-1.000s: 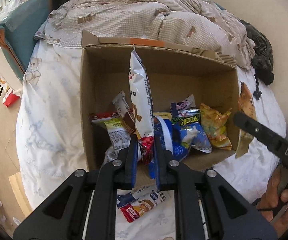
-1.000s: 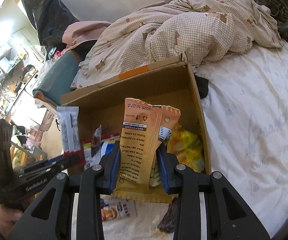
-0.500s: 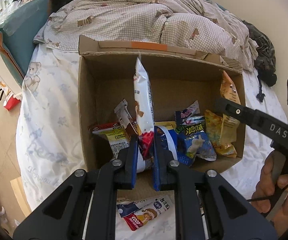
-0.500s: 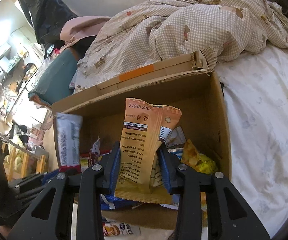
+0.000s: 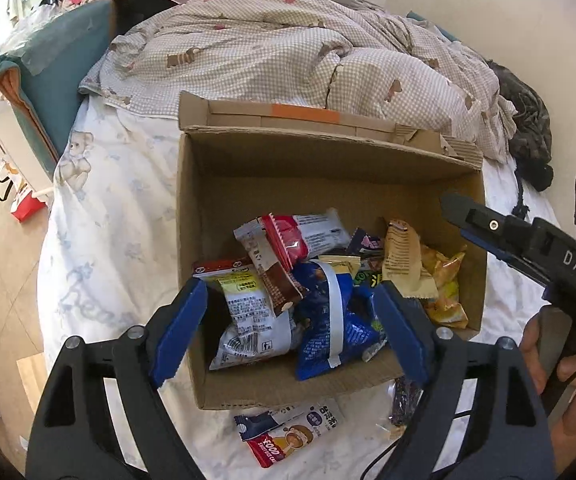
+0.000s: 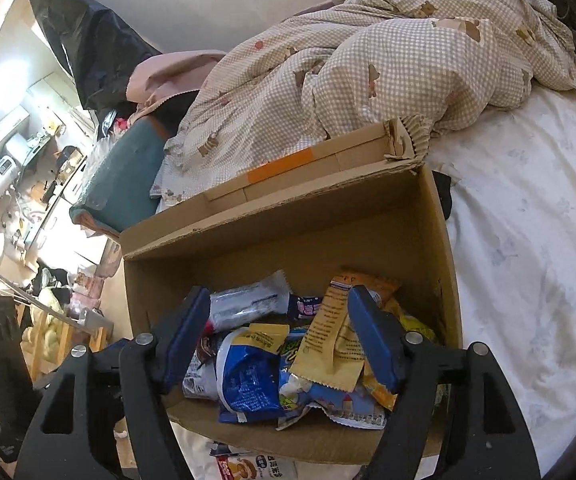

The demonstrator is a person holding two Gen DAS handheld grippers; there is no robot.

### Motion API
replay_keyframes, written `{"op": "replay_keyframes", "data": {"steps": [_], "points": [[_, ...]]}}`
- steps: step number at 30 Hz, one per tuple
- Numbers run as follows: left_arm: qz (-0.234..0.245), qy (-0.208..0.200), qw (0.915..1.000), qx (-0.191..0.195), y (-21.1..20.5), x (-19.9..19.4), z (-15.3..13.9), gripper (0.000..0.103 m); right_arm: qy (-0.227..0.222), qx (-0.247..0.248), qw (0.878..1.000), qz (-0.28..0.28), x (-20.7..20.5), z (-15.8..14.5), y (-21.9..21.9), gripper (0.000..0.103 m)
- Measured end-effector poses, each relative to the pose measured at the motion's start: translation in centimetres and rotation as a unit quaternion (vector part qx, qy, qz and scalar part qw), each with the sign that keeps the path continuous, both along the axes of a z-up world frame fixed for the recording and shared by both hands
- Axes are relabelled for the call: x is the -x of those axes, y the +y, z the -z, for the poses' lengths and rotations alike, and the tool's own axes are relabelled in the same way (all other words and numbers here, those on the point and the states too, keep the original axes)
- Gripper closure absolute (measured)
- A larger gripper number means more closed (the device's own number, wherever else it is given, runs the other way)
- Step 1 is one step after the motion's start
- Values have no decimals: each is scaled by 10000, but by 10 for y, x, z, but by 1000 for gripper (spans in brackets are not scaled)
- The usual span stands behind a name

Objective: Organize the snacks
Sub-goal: 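Withdraw both grippers from the box toward the remaining snacks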

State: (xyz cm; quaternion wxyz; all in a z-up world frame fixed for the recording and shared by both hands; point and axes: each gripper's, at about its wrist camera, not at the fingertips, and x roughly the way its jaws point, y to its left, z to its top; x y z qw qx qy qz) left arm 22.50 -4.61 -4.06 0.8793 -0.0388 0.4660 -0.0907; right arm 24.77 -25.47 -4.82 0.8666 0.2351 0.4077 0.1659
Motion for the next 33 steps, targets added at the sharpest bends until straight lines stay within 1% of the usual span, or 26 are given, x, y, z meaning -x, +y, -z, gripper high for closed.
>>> {"op": "replay_keyframes", "data": {"steps": [4,7,9,11,12,14,16,18,19,21,25,28,30,33], "points": [[-76,-84,9999,80,5,4,-3,20,-128,72,9999,8,6,-7,-2,28],[-70,-227,9996,135,7,9,-8,20,-176,137,9997,45,14,-11,-4,28],[-77,-345,9993,99,9,14,-10,20,-184,177,9997,61,23,-13,-7,28],[-79,-431,9990,5,10,20,-11,20,-144,220,9996,99,34,-13,-11,20],[-101,-463,9989,-31,11,22,-11,20,-120,212,9996,116,39,-13,-14,18],[-110,-517,9986,5,14,27,-15,20,-80,143,9998,125,46,-12,-18,12],[-126,-525,9985,79,19,32,-19,17,-32,114,9997,218,56,-12,-22,10],[-171,-572,9982,87,23,39,-23,7,-14,76,9996,260,66,-13,-24,10],[-241,-615,9978,11,26,43,-25,6,-18,92,9996,263,70,-14,-23,10],[-296,-682,9972,7,32,51,-27,6,-30,129,9996,263,79,-16,-22,10],[-420,-396,9983,16,41,65,-18,6,63,57,9995,300,96,-13,-22,10],[-445,-71,9990,45,44,74,-5,6,219,57,9991,369,108,-8,-25,10],[-323,270,9991,80,40,78,9,6,356,-7,9985,426,115,-4,-30,10],[104,902,9959,-35,23,80,42,7,523,-201,9972,501,126,3,-40,10]]}}
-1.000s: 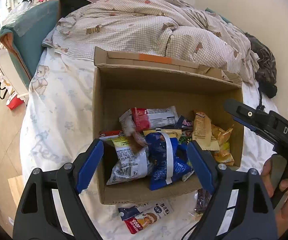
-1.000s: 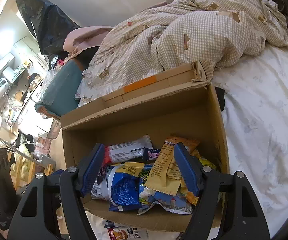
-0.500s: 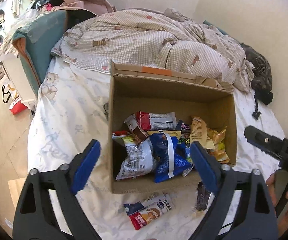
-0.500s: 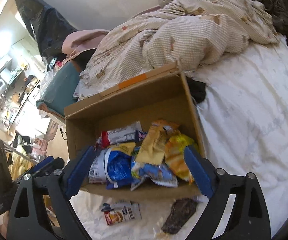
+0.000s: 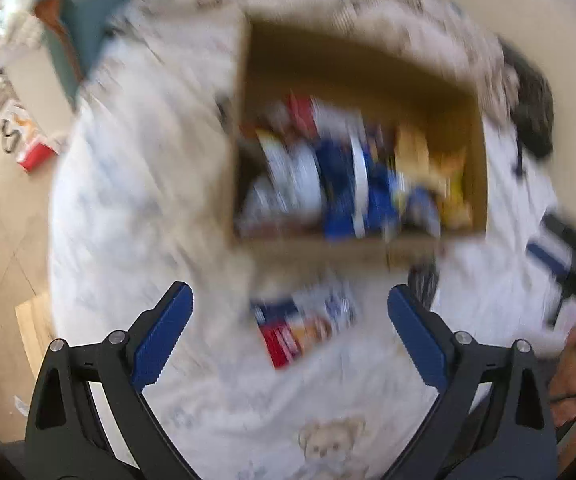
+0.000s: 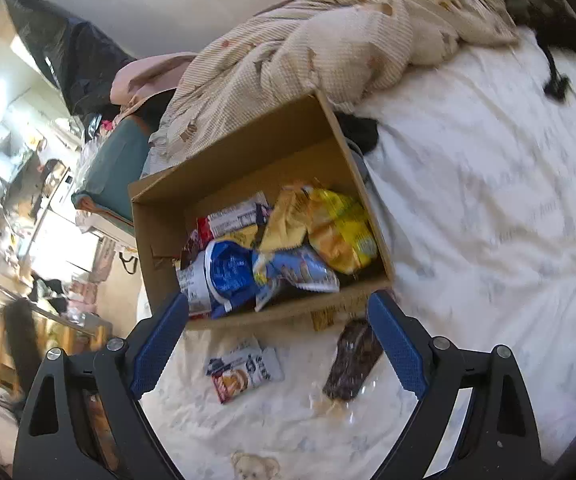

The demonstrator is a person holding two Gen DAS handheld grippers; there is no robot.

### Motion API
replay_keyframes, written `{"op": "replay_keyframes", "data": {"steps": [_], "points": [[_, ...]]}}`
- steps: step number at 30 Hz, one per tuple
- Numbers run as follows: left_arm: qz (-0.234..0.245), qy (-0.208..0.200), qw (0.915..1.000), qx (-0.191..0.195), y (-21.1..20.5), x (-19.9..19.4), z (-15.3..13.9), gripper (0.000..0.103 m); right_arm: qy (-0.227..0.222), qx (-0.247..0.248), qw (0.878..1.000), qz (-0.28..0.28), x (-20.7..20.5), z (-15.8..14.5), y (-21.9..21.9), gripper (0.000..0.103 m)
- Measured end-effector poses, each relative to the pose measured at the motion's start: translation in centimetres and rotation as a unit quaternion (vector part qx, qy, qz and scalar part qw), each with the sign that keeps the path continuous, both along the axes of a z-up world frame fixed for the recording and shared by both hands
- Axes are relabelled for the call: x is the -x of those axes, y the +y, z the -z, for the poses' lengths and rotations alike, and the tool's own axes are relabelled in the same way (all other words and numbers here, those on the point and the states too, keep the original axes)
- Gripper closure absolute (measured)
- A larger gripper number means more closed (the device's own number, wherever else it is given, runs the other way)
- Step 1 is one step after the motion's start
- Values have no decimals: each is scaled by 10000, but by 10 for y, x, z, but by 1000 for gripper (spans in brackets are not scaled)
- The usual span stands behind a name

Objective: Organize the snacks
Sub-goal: 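Withdraw both grippers from the box toward the remaining snacks, then grasp the white-and-blue stick packet with the left gripper while the right gripper moves toward the rice cake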

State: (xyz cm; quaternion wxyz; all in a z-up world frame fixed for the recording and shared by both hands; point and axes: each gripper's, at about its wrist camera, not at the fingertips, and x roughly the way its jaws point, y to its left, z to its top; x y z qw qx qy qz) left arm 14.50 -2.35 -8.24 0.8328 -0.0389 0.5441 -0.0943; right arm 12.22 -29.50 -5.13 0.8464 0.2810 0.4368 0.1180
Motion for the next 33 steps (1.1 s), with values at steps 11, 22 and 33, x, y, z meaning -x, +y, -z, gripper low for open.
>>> {"op": "replay_keyframes", "data": {"steps": [11,22,33], "points": [[2072,694,9635,-1550,-89,-5,96,7,283,-88,9992,274,16,17,-34,10],[1870,1259,9693,-983,-77,-5,117,7,198,-147,9995,222,15,13,-28,10],[2223,1677,9601,-263,-107,67,117,7,200,-152,9996,97,22,13,-15,10]]}}
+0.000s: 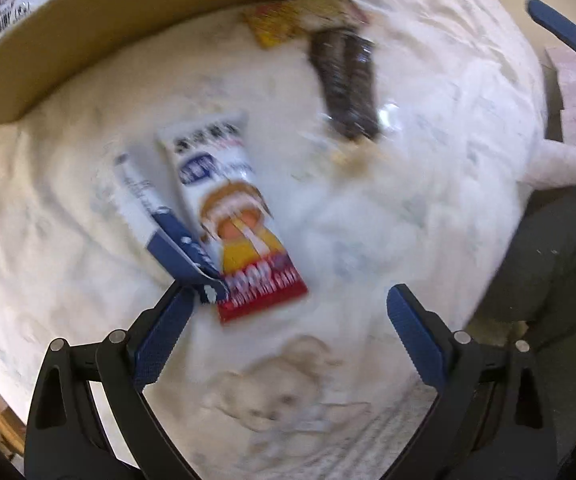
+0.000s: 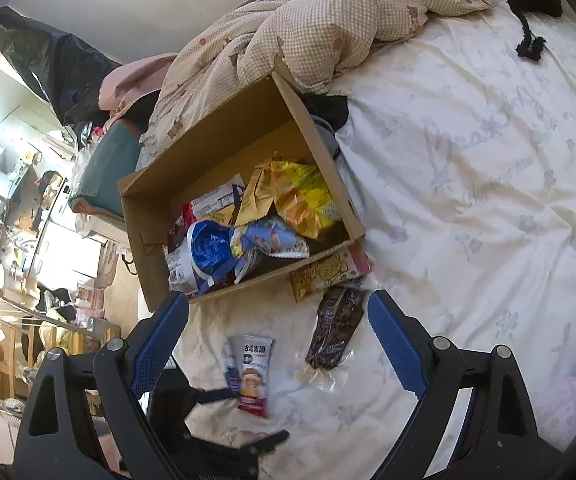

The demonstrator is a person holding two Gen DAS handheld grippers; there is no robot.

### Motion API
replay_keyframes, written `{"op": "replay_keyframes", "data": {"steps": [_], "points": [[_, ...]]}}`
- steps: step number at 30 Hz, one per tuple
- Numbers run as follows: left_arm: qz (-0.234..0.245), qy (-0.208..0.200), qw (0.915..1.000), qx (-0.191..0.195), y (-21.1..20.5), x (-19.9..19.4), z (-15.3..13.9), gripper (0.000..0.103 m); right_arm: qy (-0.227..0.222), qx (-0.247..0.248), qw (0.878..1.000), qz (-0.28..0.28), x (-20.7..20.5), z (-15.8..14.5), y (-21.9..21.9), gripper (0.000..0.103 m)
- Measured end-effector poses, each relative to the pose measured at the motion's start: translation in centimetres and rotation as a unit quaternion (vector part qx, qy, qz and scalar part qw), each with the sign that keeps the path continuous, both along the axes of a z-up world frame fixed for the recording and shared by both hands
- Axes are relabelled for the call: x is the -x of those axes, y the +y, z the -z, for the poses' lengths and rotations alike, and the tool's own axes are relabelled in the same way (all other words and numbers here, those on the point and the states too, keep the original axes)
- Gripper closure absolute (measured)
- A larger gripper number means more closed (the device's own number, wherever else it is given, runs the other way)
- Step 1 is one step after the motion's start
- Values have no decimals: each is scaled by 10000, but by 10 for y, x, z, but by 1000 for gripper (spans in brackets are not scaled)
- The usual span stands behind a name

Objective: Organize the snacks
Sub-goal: 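Grasp the white-and-blue stick packet with the left gripper while the right gripper moves toward the rice cake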

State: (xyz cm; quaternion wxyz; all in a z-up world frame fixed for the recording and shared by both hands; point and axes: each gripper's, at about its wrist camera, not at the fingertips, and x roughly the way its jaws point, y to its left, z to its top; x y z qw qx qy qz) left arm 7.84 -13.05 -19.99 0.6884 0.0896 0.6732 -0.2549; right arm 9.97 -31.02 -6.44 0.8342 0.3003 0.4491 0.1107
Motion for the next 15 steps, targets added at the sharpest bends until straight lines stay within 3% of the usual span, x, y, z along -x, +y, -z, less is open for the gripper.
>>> {"op": "replay_keyframes", "data": {"steps": [5,11,14,15], "points": [[-130,-132,9997,151,0,15,-12,7,24,-2,10000,60,4,0,-2,10],[-1226,-353,9914,286,45,-14,-22,9,103,-28,9999,68,3,4,-1,10],[-1623,-195,9863,209,61,-33,-10,41,127,-2,9999,42,2,5,1,10],[-1717,-92,9850,146,60,-35,-4,45,136,22,9999,36,2,6,1,10]]}}
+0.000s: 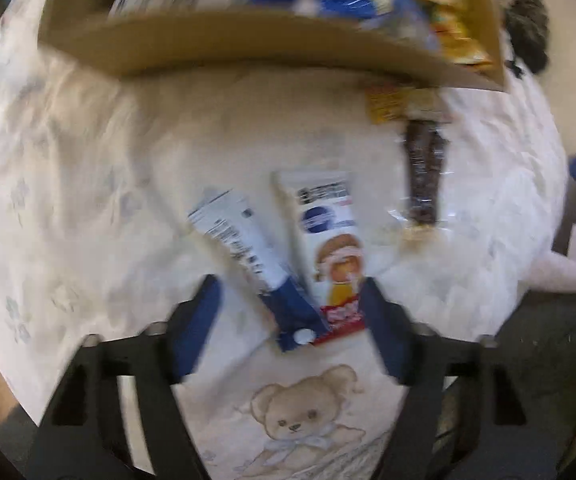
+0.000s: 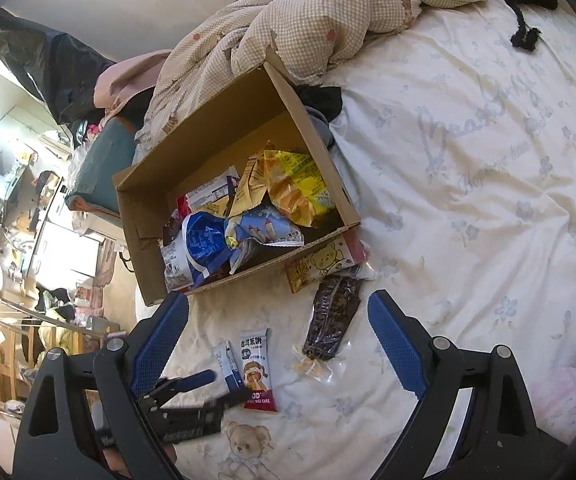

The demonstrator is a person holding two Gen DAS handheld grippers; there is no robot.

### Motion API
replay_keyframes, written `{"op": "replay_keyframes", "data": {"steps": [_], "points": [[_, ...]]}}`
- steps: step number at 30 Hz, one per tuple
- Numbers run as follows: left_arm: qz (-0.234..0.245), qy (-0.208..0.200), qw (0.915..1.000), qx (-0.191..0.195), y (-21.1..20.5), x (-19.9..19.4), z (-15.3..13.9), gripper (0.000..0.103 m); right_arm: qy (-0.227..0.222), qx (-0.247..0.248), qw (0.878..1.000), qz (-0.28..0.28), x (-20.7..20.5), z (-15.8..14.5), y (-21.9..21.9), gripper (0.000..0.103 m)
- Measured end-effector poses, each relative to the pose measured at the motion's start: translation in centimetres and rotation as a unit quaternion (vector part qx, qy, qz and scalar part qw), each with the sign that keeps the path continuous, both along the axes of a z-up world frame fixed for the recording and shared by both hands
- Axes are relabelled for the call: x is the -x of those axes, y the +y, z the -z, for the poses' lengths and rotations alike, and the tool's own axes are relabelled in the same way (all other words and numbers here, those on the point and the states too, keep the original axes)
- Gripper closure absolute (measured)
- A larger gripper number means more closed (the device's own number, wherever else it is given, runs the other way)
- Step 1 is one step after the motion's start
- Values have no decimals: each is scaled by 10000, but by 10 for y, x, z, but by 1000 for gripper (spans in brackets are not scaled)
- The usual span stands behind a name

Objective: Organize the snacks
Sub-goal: 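Grasp the white-and-blue stick packet with the left gripper while the right gripper moves toward the rice cake, then lift the white-and-blue packet with the left gripper while the right gripper approaches the red-and-white Food rice cake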

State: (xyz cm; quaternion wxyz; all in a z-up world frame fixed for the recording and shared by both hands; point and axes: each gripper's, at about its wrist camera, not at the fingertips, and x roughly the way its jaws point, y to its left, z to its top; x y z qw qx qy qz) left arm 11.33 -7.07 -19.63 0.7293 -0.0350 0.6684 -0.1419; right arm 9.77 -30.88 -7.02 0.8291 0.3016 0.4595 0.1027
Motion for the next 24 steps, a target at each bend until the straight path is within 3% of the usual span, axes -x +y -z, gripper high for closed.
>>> {"op": "replay_keyframes", "data": {"steps": [2,5,12,21,24], "points": [[-143,23,9999,13,2,1,4,46,22,24,10000,-1,0,1,-1,10],[-270,-74,9996,62,0,-1,3,65,70,-3,10000,19,-2,4,-1,10],[-778,247,9967,48,33,-3,7,69,249,136,9995,-104,-10,11,14,10],[-295,20,9973,-669,12,-3,7,87,711,775,9915,-771,-24,39,61,10],[-281,-125,9961,-832,9,-5,2,88,953,872,9871,-942,-24,52,71,10]]}}
